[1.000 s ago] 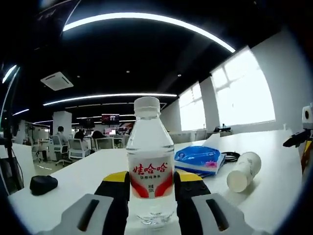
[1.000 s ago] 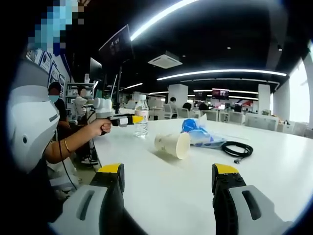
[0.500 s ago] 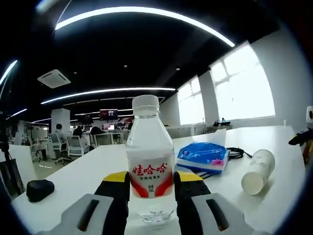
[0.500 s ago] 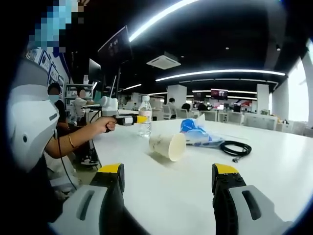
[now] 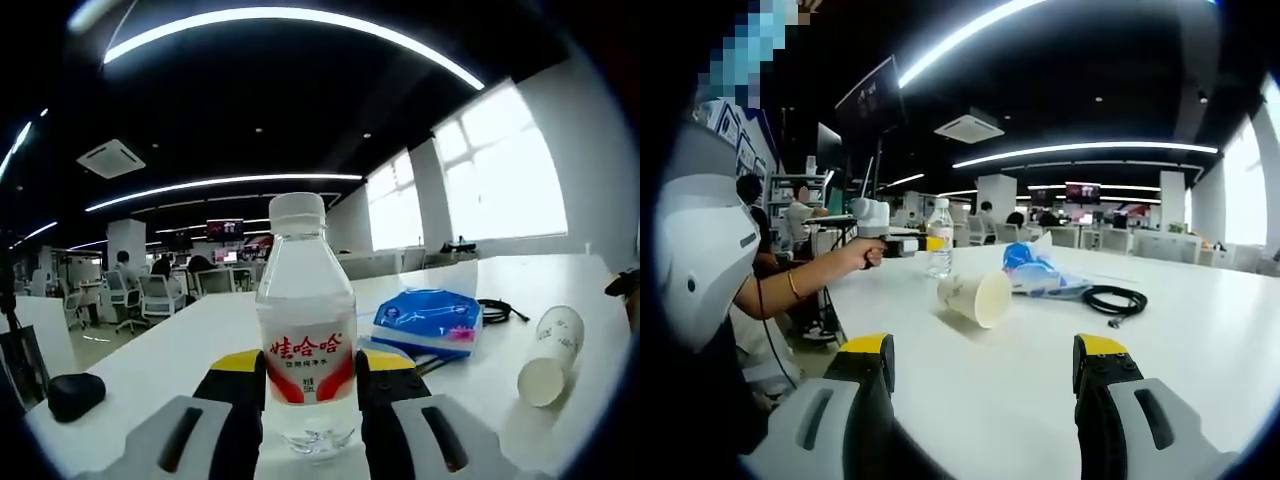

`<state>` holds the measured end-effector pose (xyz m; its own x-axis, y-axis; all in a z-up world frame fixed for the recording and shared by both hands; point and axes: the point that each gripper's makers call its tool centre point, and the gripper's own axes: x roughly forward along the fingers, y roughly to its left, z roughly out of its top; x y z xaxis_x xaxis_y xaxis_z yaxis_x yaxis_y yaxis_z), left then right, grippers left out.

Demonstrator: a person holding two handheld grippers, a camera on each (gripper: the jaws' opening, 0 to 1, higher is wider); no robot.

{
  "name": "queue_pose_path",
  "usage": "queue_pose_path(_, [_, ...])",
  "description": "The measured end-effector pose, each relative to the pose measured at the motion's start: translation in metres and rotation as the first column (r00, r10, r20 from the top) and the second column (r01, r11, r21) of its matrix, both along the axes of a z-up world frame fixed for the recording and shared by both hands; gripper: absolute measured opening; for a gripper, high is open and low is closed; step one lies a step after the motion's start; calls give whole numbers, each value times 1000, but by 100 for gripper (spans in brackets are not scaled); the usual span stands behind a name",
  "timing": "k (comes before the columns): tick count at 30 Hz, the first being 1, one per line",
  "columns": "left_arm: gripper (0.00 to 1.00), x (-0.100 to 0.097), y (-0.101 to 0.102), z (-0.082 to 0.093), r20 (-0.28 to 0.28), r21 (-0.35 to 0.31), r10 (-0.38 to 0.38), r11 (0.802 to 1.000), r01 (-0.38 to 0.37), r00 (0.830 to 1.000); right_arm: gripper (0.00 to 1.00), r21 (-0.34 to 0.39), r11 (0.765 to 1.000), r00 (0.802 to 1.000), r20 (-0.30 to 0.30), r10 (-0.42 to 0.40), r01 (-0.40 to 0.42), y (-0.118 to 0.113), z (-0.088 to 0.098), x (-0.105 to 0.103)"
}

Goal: Arrange the tabletop items into an orderly group along one side of the table until the central work area is clear of visible clutter.

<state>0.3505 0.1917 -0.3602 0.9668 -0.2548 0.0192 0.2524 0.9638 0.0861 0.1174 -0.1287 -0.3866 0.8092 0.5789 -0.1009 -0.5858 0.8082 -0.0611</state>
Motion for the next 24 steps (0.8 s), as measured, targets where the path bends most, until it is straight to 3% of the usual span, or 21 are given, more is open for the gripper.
queue_pose_path(11, [35, 19, -1, -1, -20, 3, 14, 1000, -14, 1000, 70, 1, 1000, 1000, 2, -6, 6, -2, 0, -1])
queue_pose_path(24, [35, 27, -2, -2, -20, 2, 21, 1000, -21, 1000, 70, -1, 1000, 1000, 3, -26, 26, -10, 1, -1])
